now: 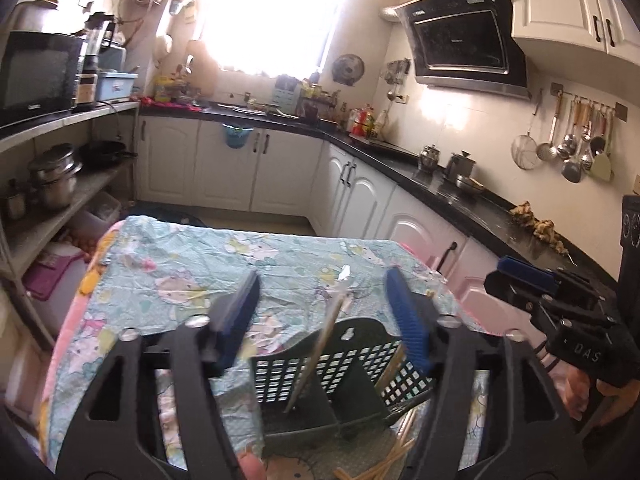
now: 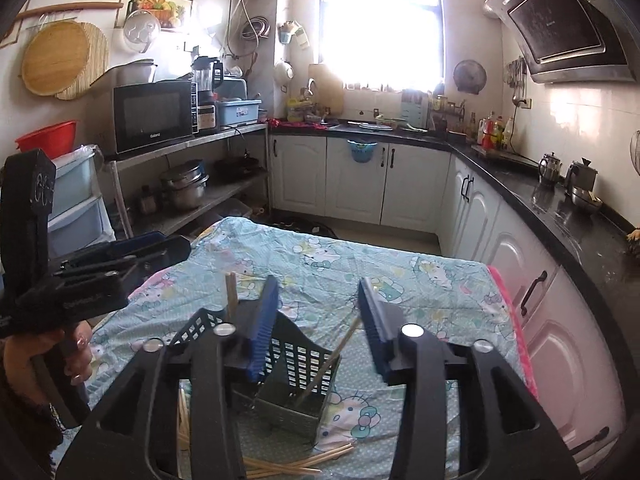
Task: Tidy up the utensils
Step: 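Lower the chopsticks into the caddy and open both grippers, then withdraw both tools from the caddy back toward the loose chopsticks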
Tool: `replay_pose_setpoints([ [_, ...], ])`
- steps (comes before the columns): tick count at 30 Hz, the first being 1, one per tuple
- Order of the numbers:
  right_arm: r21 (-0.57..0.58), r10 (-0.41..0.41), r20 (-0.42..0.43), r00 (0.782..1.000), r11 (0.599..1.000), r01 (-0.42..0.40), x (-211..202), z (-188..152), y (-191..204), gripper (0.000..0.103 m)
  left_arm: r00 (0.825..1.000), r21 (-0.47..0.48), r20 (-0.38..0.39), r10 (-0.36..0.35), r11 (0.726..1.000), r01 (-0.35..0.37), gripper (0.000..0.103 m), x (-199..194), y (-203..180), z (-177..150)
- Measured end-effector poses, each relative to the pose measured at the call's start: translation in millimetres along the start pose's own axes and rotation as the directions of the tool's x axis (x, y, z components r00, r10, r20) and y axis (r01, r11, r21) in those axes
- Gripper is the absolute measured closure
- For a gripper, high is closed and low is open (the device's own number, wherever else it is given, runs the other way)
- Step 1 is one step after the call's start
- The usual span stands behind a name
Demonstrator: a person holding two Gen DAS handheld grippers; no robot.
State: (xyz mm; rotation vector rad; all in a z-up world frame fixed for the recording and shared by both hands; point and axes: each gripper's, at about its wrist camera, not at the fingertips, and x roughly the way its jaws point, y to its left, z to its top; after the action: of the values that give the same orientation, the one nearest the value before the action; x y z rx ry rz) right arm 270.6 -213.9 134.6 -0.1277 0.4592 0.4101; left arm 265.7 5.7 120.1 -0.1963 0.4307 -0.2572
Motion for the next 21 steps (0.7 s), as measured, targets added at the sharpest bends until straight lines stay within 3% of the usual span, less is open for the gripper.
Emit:
replay_pose_setpoints([
  [6,-0.017,-0.005,0.021,1.000,1.000,0.005,-8.0,-2.5,4.8,0.050,0.999,0.008,0.035,0.031,0.999,-0.031,0.011,-20.9,3.7,-0.5],
  [21,0.007,0.023,0.061,0.998,1.000,-0.023,-42.4,-15.9,11.7,0.035,0.997,0.008,0.050,0.057,0.998,-0.058,0.010,-57.7,2.7,-11.8],
])
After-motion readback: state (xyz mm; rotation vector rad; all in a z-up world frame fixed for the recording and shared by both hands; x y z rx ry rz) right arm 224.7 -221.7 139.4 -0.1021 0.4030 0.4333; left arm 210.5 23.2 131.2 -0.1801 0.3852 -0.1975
